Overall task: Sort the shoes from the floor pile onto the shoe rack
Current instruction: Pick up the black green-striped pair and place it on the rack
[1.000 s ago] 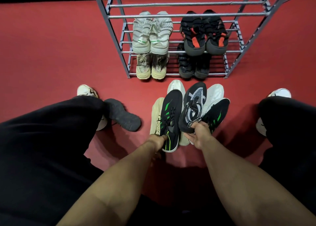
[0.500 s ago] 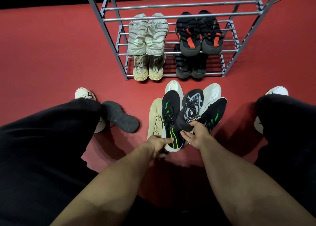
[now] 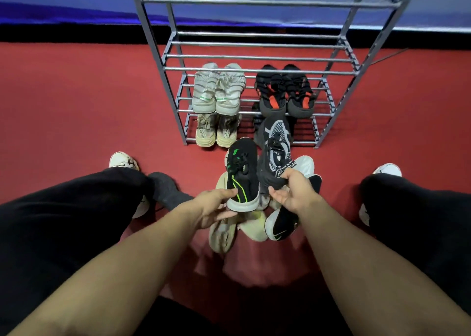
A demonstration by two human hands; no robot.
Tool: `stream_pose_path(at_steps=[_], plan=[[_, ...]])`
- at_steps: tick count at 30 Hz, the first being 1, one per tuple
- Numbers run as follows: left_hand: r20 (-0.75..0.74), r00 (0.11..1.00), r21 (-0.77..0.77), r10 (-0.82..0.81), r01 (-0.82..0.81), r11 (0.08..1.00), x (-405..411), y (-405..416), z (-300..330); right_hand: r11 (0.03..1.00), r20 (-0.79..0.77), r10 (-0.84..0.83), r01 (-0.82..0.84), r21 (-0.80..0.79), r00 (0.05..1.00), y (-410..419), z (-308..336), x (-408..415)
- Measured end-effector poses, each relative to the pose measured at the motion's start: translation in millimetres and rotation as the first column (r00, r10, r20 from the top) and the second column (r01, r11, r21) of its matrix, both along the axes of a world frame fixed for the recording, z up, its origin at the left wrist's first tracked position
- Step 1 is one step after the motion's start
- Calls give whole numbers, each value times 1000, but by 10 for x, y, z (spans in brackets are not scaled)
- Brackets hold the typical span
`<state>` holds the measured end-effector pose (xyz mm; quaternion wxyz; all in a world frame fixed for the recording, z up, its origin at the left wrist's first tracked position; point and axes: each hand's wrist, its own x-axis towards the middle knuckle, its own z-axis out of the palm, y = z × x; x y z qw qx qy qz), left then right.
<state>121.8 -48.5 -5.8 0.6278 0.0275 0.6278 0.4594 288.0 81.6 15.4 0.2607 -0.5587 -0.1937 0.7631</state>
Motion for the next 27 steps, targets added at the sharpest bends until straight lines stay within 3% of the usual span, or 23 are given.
stream_pose_path(at_steps=[6, 10, 17, 22, 25, 27], plan=[[-121, 992, 95, 33, -21, 995, -289, 136, 735, 971, 68, 90, -103, 215, 994, 166, 722, 4], [-174, 984, 127, 41, -19, 992, -439, 85, 1031, 960, 100, 108, -130, 250, 989, 76, 825, 85], [-122, 988, 77, 99, -90, 993, -373, -117, 749, 988, 200, 56, -83, 129, 978, -277, 249, 27], [-27, 990, 22, 138, -138, 990, -248, -126, 416, 983, 239, 170, -181, 25, 956, -506, -324, 23], [-33, 993, -3, 113, -113, 994, -244, -100, 295, 972, 352, 228, -233, -27, 908, -454, -545, 119], [-44, 995, -16, 94, -95, 995, -257, -73, 223, 975, 530, 158, -216, 50, 833, -347, -710, 230]])
